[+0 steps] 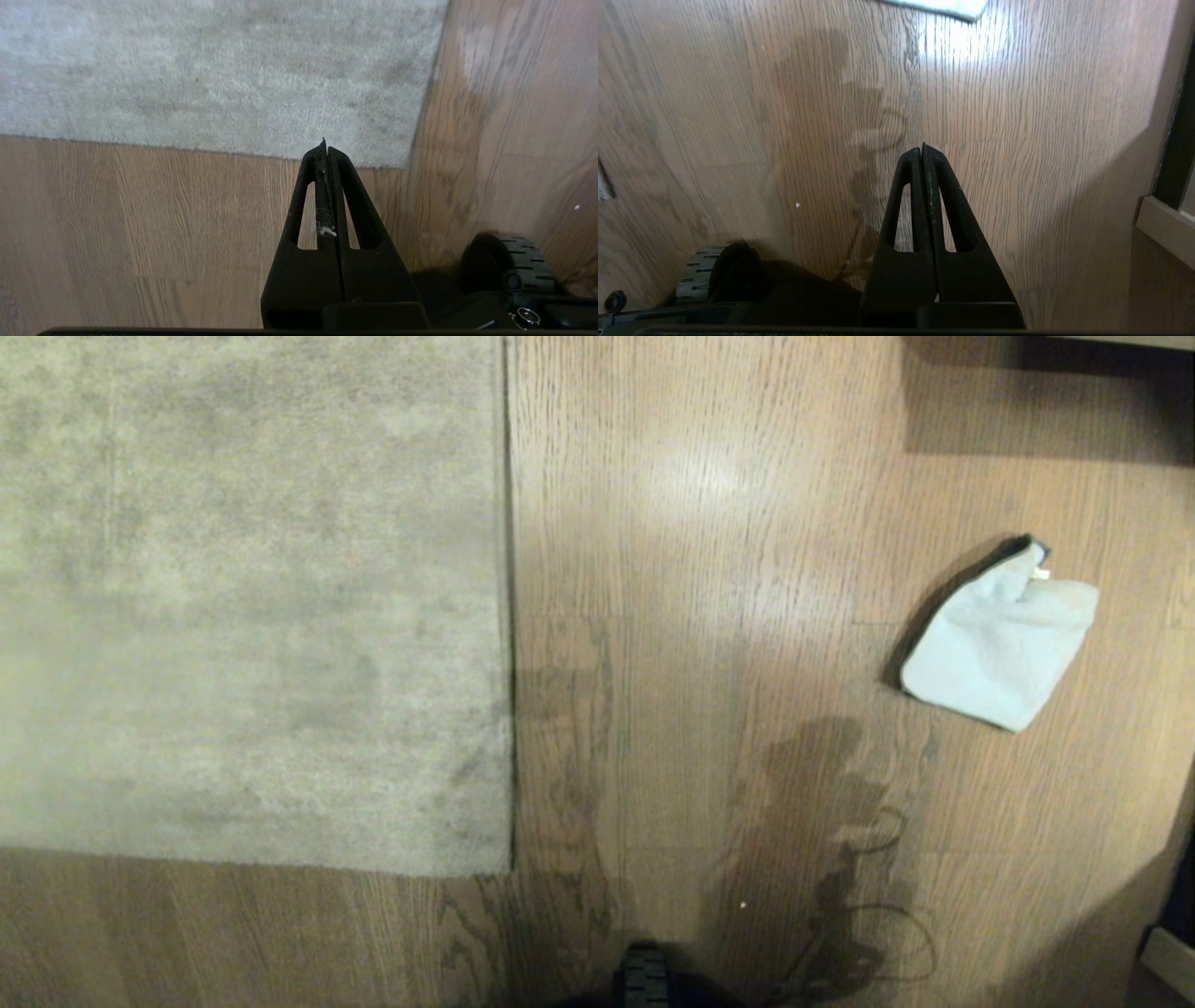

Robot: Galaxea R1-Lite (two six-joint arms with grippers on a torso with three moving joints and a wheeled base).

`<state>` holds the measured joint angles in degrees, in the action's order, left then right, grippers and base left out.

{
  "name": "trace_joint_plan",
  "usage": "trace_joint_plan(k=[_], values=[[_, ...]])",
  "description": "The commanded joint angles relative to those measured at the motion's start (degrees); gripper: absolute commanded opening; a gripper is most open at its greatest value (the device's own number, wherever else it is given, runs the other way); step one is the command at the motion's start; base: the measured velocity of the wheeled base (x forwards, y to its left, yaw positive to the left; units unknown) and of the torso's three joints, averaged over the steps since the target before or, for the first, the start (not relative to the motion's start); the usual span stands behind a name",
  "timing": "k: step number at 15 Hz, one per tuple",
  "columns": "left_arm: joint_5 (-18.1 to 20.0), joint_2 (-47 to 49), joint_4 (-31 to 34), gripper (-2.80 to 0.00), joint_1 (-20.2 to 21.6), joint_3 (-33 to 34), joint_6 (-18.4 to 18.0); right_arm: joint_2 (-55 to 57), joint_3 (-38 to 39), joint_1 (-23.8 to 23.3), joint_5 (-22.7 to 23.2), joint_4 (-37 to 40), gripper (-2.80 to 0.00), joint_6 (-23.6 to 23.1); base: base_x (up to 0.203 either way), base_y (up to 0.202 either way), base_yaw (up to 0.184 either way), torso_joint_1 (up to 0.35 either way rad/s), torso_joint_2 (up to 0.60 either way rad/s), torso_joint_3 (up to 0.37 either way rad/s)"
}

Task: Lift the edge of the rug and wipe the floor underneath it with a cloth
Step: Pick up the rag

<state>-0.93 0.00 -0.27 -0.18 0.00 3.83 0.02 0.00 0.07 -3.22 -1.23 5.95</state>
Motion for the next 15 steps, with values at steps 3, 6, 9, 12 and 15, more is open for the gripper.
trace_joint_plan(k=[3,6,9,12,15], values=[[-0.1,0.1,0.0,-2.80,0.0,0.0,0.0,0.0,0.0,0.0,0.0,0.0,-2.80,0.0,0.000,0.000,0.000,0.002,0.00,-0.121],[-0.1,0.1,0.0,-2.80,0.0,0.0,0.0,0.1,0.0,0.0,0.0,0.0,-2.80,0.0,0.000,0.000,0.000,0.001,0.00,-0.011],[-0.2,0.1,0.0,-2.80,0.0,0.0,0.0,0.1,0.0,0.0,0.0,0.0,-2.80,0.0,0.000,0.000,0.000,0.000,0.00,0.000],[-0.2,0.1,0.0,-2.80,0.0,-0.1,0.0,0.0,0.0,0.0,0.0,0.0,-2.80,0.0,0.000,0.000,0.000,0.000,0.00,0.000],[-0.2,0.1,0.0,-2.80,0.0,-0.1,0.0,0.0,0.0,0.0,0.0,0.0,-2.80,0.0,0.000,0.000,0.000,0.000,0.00,0.000]])
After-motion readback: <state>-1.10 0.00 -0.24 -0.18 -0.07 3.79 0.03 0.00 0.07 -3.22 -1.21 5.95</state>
